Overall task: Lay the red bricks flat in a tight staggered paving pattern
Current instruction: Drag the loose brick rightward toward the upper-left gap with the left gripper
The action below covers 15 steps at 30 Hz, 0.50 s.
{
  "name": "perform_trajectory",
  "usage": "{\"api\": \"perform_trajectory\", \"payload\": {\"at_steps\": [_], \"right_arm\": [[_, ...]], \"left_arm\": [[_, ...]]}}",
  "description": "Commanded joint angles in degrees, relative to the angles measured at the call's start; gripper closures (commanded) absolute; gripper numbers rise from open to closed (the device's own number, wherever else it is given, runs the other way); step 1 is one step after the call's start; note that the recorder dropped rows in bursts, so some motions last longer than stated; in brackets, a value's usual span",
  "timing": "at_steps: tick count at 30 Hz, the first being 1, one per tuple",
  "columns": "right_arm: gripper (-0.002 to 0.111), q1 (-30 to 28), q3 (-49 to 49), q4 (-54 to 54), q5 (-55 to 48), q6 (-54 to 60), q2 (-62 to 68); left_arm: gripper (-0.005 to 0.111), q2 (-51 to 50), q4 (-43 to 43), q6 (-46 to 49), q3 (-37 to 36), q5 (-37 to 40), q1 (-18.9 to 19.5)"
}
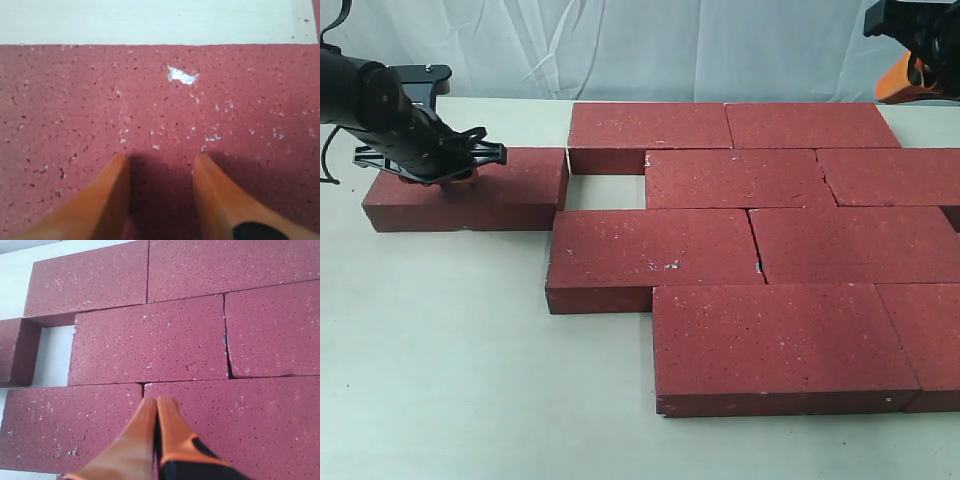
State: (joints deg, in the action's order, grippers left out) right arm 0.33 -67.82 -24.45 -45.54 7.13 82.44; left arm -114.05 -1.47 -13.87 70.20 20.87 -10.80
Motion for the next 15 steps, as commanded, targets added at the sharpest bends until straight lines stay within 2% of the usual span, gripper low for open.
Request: {"api": "perform_trajectory", "payload": {"at_steps": [1, 15], "right_arm": [[0.109, -0.3, 0.2, -0.2, 0.7, 0.4, 0.1], [0.109, -0.3, 0.2, -0.2, 0.7, 0.4, 0.1]], "left_arm": [[0.066, -1.6, 3.1, -0.3, -0.6, 4.2, -0.8], [0.066, 1.3, -0.9, -0.3, -0.6, 5.1, -0.8]]}}
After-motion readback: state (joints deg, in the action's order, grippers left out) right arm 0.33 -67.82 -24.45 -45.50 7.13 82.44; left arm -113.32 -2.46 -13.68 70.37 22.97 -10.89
